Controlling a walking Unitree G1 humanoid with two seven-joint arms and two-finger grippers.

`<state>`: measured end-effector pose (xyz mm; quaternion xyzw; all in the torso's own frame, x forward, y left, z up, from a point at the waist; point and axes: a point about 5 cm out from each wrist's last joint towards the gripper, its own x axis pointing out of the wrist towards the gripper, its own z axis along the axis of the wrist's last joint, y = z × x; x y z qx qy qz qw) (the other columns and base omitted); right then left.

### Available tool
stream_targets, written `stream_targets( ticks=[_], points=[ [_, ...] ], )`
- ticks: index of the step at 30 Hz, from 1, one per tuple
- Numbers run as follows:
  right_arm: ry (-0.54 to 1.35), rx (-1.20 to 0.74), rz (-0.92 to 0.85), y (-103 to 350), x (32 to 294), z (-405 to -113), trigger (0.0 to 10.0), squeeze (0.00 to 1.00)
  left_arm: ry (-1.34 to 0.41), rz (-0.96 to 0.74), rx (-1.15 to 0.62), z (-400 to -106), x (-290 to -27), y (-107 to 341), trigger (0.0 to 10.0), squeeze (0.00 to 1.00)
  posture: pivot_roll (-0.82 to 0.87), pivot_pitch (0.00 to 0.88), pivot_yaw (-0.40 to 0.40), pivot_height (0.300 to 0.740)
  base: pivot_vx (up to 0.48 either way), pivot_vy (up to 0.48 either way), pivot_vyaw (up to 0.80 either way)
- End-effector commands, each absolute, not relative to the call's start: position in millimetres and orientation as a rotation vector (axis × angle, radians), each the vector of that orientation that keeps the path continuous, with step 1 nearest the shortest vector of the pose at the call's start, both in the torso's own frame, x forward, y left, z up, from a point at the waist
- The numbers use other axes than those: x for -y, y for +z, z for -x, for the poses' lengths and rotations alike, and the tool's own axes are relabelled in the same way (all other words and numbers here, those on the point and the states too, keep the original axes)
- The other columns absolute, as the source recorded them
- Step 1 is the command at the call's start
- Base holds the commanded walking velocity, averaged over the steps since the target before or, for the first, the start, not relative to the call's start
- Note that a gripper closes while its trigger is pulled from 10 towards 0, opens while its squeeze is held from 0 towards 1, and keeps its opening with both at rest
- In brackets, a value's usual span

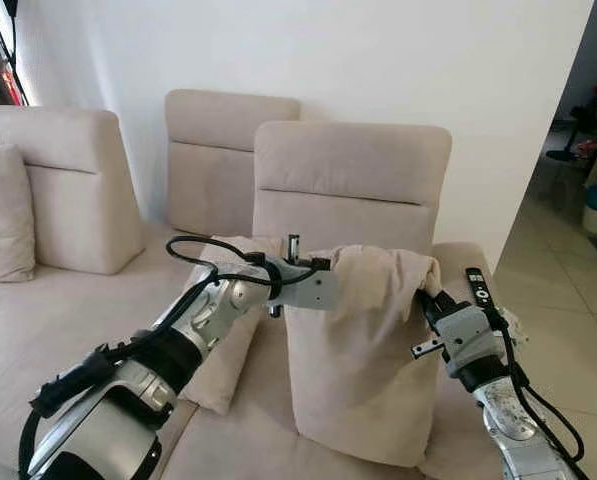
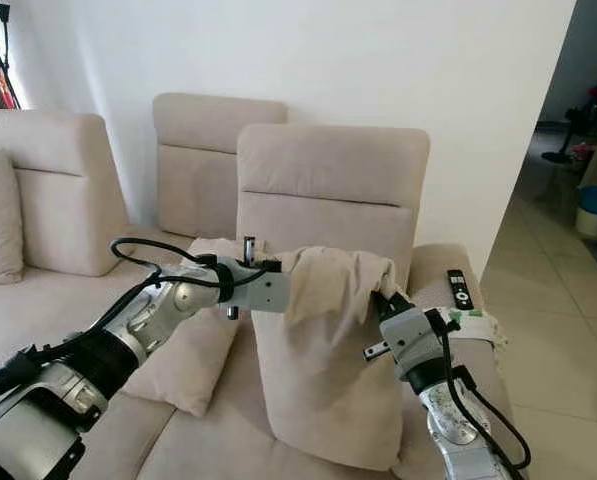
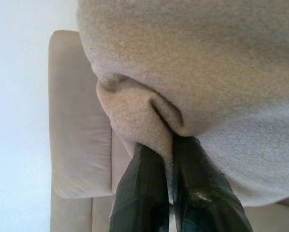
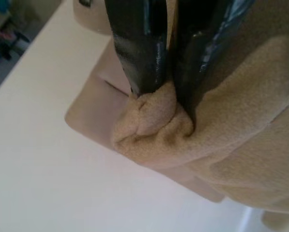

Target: Move the pillow to the sofa from floor

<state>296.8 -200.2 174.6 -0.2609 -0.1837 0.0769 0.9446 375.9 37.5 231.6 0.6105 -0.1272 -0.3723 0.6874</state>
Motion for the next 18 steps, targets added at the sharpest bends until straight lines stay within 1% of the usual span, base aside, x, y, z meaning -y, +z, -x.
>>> stream_targets(
  ticks=[1,2,3,9,14,17,18],
  points=[
    [0.180,0.385,0.531,178,193,-299,10.0,0.00,-0.877,-1.387,0.403,-368,-15,242,10.0,0.00,-0.06,0.000,0.060,0.740,0.000,0.000,0.00],
    [0.180,0.385,0.531,178,193,-299,10.0,0.00,-0.877,-1.387,0.403,-368,-15,242,10.0,0.00,-0.06,0.000,0.060,0.740,0.000,0.000,0.00],
    [0.132,0.319,0.525,173,202,-304,10.0,0.00,-0.869,-1.387,0.422,-369,-8,246,10.0,0.00,-0.06,0.000,0.062,0.740,0.000,0.000,0.00],
    [0.048,0.211,0.496,161,215,-309,10.0,0.00,-0.881,-1.392,0.441,-368,3,245,10.0,0.00,-0.06,0.000,0.066,0.740,0.000,0.000,0.00],
    [0.026,0.173,0.510,156,218,-309,10.0,0.00,-0.896,-1.386,0.456,-366,11,243,10.0,0.00,-0.07,0.000,0.069,0.740,0.000,0.000,0.00],
    [0.021,0.157,0.495,154,218,-309,10.0,0.00,-0.913,-1.343,0.478,-363,17,243,10.0,0.00,-0.07,0.000,0.072,0.740,0.000,0.000,0.00],
    [0.022,0.153,0.488,154,217,-309,10.0,0.08,-0.915,-1.337,0.481,-363,18,243,10.0,0.00,-0.07,0.000,0.072,0.740,0.000,0.000,0.00]
  ],
)
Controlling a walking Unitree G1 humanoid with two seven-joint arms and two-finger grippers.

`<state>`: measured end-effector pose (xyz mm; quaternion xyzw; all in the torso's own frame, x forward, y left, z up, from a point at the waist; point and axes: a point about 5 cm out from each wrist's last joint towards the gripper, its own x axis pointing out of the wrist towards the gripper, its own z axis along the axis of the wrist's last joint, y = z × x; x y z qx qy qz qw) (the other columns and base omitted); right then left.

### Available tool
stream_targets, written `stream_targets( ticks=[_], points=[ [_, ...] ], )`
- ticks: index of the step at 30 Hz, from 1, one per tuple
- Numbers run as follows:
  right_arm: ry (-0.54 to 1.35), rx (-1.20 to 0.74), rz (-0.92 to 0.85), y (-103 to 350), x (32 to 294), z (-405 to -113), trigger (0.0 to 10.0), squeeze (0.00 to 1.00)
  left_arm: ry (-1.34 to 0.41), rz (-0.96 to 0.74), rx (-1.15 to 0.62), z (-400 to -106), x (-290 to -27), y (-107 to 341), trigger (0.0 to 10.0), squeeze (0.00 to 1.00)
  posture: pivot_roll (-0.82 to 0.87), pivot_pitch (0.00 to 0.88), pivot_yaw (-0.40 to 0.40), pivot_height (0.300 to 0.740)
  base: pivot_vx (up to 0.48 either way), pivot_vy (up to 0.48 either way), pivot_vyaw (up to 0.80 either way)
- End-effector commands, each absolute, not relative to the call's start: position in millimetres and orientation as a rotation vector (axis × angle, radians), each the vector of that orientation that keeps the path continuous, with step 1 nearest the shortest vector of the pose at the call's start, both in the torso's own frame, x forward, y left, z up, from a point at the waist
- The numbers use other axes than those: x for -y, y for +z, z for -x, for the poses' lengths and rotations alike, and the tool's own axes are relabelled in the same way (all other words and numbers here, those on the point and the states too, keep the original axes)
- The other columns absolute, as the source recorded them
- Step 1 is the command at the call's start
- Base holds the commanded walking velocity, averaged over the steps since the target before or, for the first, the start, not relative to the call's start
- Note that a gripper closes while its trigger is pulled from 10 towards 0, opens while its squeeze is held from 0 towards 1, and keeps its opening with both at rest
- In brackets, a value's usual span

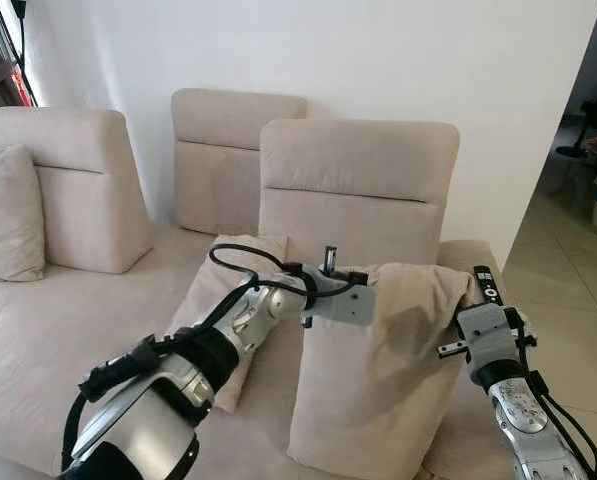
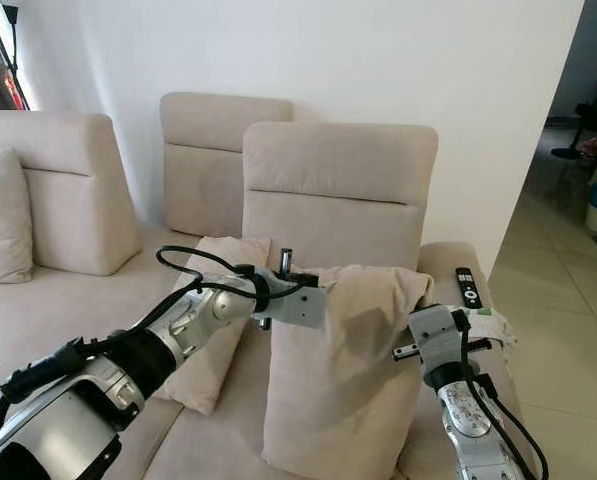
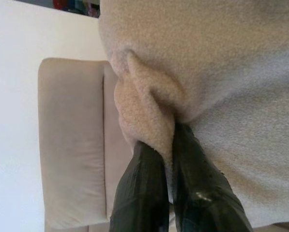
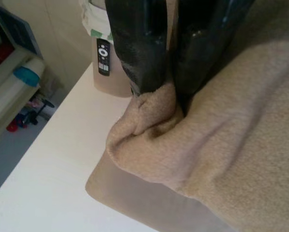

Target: Move the pillow to the sofa from floor

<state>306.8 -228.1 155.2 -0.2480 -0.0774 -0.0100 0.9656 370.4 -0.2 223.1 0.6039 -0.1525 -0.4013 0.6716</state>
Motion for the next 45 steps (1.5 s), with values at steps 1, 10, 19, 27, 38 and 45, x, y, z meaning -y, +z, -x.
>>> stream_targets(
  ticks=[1,10,19,27,38,45],
  points=[
    [0.022,0.151,0.484,154,217,-309,10.0,0.52,-0.917,-1.335,0.483,-363,19,242,10.0,0.00,-0.07,0.000,0.072,0.740,0.000,0.000,0.00],
    [0.030,0.142,0.462,153,214,-308,10.0,1.00,-0.921,-1.321,0.494,-363,17,241,10.0,1.00,-0.06,0.000,0.068,0.740,0.000,0.000,0.00],
    [-0.019,0.166,0.519,161,217,-313,10.0,0.00,-0.741,-1.263,0.581,-370,15,262,10.0,0.00,-0.05,0.000,0.053,0.740,0.000,0.000,0.00],
    [-0.078,0.168,0.551,162,218,-313,10.0,0.00,-0.722,-1.202,0.598,-369,14,263,10.0,0.00,-0.05,0.000,0.050,0.740,0.000,0.000,0.00],
    [-0.119,0.365,0.481,172,195,-293,10.0,0.00,-0.698,-0.395,0.272,-369,2,217,10.0,0.00,-0.05,0.000,0.059,0.740,0.000,0.000,0.00],
    [-0.096,0.349,0.430,157,184,-281,10.0,0.00,-0.643,-0.183,0.149,-366,-17,187,10.0,0.00,-0.04,0.000,0.064,0.740,0.000,0.000,0.00]
  ],
)
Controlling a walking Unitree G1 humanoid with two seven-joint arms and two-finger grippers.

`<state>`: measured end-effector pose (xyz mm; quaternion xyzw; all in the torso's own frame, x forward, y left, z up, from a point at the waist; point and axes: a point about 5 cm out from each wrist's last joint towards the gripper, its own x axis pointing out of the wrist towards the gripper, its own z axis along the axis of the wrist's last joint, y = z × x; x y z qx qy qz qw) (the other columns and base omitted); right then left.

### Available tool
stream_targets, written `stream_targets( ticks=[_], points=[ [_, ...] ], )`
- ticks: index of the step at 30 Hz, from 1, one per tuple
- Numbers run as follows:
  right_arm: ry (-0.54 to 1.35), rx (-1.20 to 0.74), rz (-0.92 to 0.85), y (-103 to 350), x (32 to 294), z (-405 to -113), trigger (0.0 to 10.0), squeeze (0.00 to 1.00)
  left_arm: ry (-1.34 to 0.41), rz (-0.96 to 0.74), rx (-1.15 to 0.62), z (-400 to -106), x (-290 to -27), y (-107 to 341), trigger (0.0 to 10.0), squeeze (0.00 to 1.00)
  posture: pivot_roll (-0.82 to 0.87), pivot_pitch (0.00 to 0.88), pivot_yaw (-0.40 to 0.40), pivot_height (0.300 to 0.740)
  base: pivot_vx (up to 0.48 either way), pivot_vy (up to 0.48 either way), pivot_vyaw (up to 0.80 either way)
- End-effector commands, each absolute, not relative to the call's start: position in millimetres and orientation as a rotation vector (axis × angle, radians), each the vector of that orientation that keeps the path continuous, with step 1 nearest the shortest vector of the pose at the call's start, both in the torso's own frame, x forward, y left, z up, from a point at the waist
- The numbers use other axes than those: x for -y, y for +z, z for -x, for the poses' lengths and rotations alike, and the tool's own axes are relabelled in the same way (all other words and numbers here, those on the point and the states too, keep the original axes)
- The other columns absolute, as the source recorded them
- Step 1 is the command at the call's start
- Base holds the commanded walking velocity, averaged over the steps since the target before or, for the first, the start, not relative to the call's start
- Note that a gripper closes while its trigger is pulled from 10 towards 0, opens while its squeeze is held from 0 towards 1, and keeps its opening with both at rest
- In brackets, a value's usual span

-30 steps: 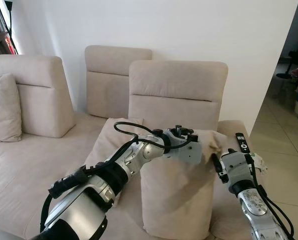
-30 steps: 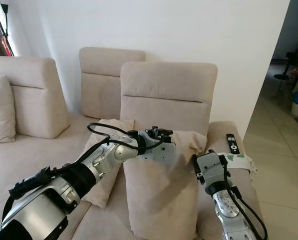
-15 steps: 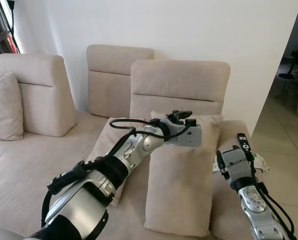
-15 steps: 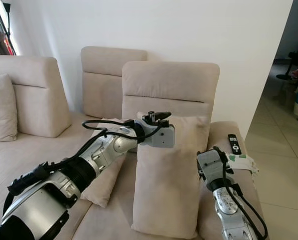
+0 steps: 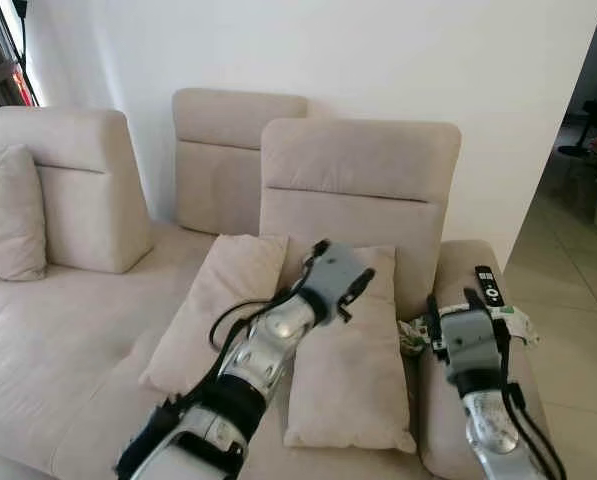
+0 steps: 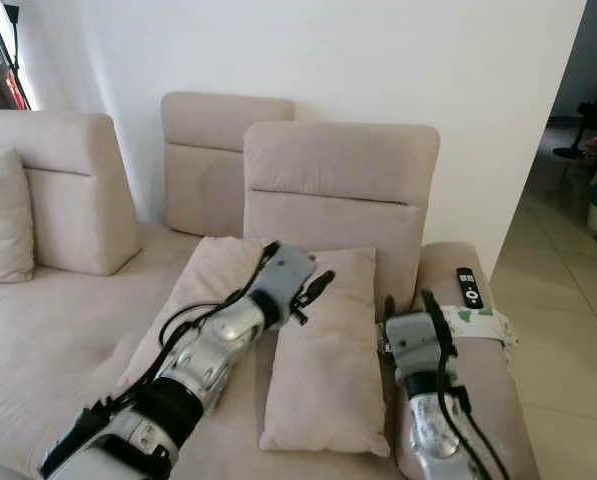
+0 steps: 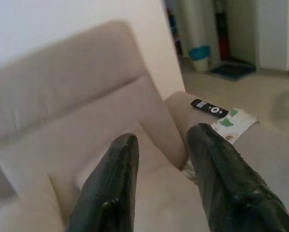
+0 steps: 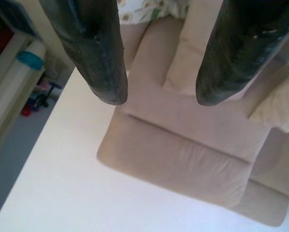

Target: Move the pillow to the sofa from floor

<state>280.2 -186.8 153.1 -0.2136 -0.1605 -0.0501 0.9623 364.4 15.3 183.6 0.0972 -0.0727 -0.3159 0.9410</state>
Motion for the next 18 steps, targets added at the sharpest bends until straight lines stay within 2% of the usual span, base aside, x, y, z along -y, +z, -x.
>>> stream_targets(
  ticks=[1,7,8,13,16,18],
  points=[
    [-0.089,0.337,0.409,151,181,-277,10.0,0.00,-0.623,-0.135,0.125,-363,-23,177,10.0,0.00,-0.04,0.000,0.064,0.740,0.000,0.000,0.00],
    [-0.076,0.299,0.352,136,178,-266,10.0,0.00,-0.565,-0.016,0.072,-349,-38,152,10.0,0.00,-0.03,0.000,0.067,0.740,0.000,0.000,0.00],
    [-0.065,0.277,0.324,127,177,-259,10.0,0.00,-0.550,0.043,0.048,-339,-45,139,10.0,0.00,-0.03,0.000,0.069,0.740,0.000,0.000,0.00],
    [-0.058,0.240,0.289,116,176,-252,10.0,0.00,-0.550,0.079,0.037,-325,-52,128,10.0,0.00,-0.02,0.000,0.069,0.740,0.000,0.000,0.00],
    [-0.058,0.204,0.248,107,176,-245,10.0,0.00,-0.526,0.097,0.030,-313,-64,118,10.0,0.00,-0.02,0.000,0.070,0.740,0.000,0.000,0.00],
    [-0.055,0.185,0.204,103,176,-241,10.0,0.00,-0.473,0.102,0.002,-304,-80,106,10.0,0.00,-0.01,0.000,0.067,0.740,0.000,0.000,0.00]
  ],
)
